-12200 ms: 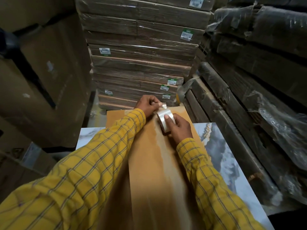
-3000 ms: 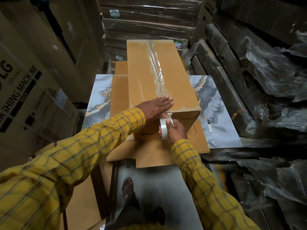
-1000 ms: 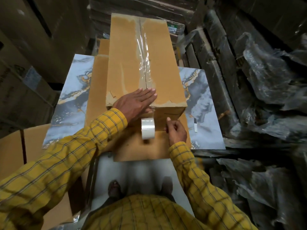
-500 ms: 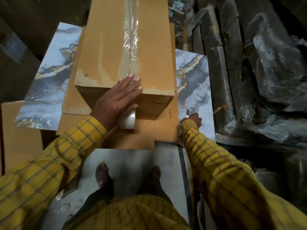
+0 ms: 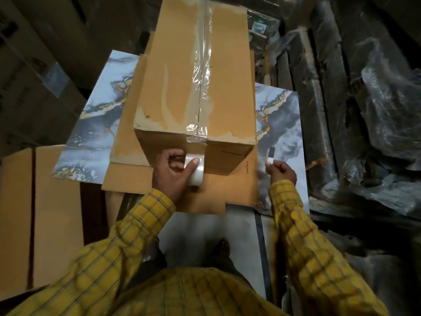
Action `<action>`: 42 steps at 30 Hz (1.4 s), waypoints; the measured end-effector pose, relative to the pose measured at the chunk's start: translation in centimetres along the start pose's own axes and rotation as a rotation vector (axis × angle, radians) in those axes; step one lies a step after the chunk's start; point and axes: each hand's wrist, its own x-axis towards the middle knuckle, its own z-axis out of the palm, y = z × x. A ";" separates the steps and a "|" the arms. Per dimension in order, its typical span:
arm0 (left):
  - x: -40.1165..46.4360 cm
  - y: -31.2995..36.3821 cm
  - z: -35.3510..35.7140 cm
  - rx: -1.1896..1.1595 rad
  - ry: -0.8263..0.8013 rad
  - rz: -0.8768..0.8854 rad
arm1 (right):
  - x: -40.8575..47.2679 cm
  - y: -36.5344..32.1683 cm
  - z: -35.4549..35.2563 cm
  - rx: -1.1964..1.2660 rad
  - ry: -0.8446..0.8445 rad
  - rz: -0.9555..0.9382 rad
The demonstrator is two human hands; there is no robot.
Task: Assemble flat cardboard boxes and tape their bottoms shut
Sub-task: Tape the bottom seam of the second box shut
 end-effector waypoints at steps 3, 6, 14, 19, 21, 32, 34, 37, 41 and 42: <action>0.1 -0.2 1.2 -0.168 -0.040 -0.132 | -4.3 -3.6 -1.3 0.188 -0.039 -0.276; 0.4 0.0 1.8 -0.207 -0.044 -0.151 | -8.3 -6.6 -1.8 0.179 -0.137 -0.577; 0.9 -0.6 2.5 -0.241 -0.028 -0.162 | -13.0 -10.0 3.2 -0.383 -0.252 -1.222; -0.2 -0.9 2.9 -0.291 0.046 -0.189 | -14.4 -11.4 5.6 -0.493 -0.229 -1.435; -0.7 -0.7 2.9 -0.320 0.069 -0.187 | -14.5 -11.6 6.1 -0.555 -0.204 -1.495; -1.1 -2.7 1.6 -0.263 0.181 -0.206 | -11.4 -8.5 5.0 -0.818 -0.121 -1.411; -1.4 -3.1 1.1 -0.297 0.159 -0.201 | -10.7 -7.1 4.0 -0.764 -0.142 -1.325; -1.2 -2.2 0.4 -0.320 0.125 -0.135 | -10.0 -5.5 2.3 -0.535 -0.198 -1.152; -0.5 -0.3 -0.3 -0.377 0.010 0.026 | -9.6 -2.9 0.0 -0.192 -0.289 -0.650; -0.4 0.2 -0.5 -0.413 -0.028 0.043 | -9.3 -2.3 -0.6 -0.094 -0.349 -0.487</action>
